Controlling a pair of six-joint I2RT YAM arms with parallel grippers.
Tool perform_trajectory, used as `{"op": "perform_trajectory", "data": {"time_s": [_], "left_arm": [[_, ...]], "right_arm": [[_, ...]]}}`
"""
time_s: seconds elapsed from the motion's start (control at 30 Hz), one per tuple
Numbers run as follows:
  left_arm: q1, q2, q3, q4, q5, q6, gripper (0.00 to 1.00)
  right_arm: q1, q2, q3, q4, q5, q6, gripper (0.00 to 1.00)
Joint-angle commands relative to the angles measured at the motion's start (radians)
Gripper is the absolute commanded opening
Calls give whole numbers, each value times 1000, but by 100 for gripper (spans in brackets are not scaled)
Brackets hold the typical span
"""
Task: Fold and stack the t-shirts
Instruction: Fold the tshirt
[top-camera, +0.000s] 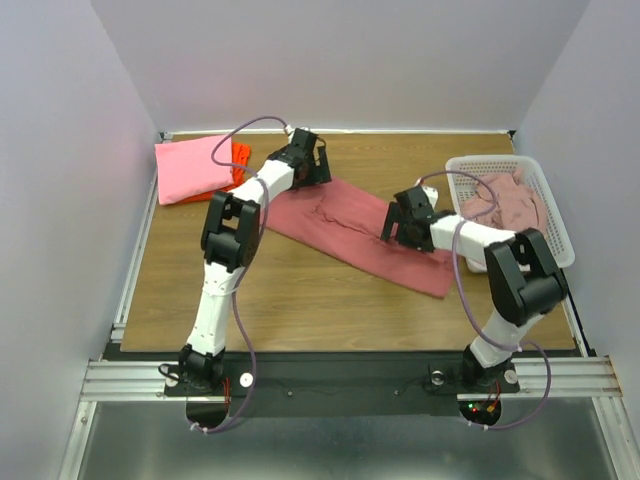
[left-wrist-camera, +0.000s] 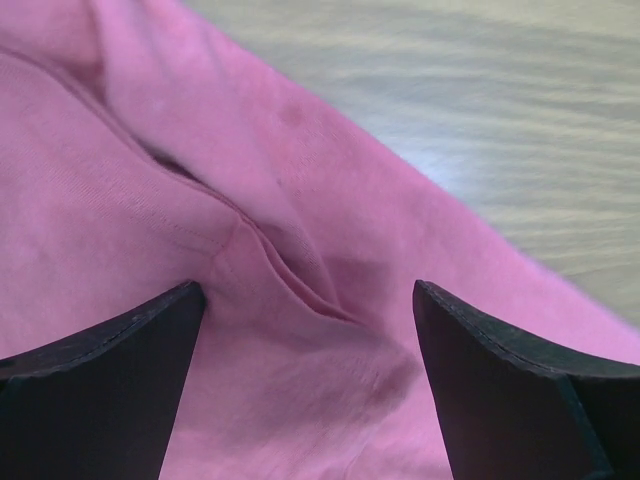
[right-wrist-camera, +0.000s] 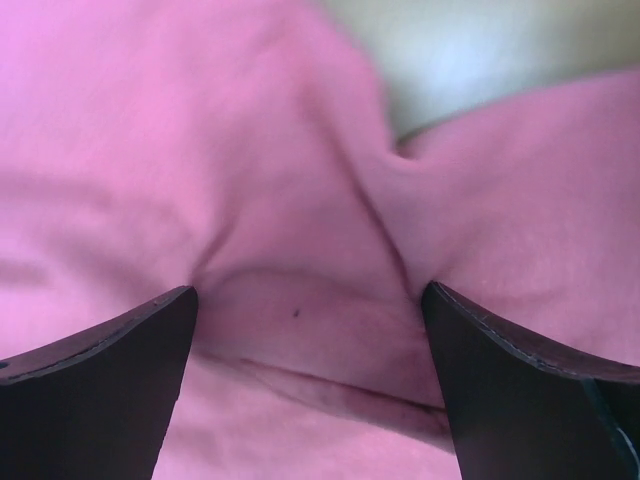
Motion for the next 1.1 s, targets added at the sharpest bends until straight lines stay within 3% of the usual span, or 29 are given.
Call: {"op": "perform_trajectory", "data": {"time_s": [0.0, 0.1, 0.3, 0.4, 0.63, 0.83, 1.07], "left_arm": [[-35, 126, 225, -122, 64, 41, 98], [-35, 209, 371, -119, 118, 53, 98], [-35, 296, 444, 3, 191, 4, 99], [-35, 335, 492, 22, 231, -35, 99], [-35, 373, 517, 175, 306, -103, 99], [-54, 399, 543, 329, 443, -155, 99], [-97, 277, 543, 381, 472, -140, 99]], "right_arm": [[143, -118, -172, -64, -83, 184, 100], [248, -202, -304, -49, -117, 324, 100], [521, -356, -408, 15, -137, 540, 100], [606, -379, -416, 46, -142, 568, 100], [703, -408, -367, 45, -154, 505, 100], [703, -510, -341, -24, -68, 487, 100], [703, -616, -258, -121, 47, 393, 100]]}}
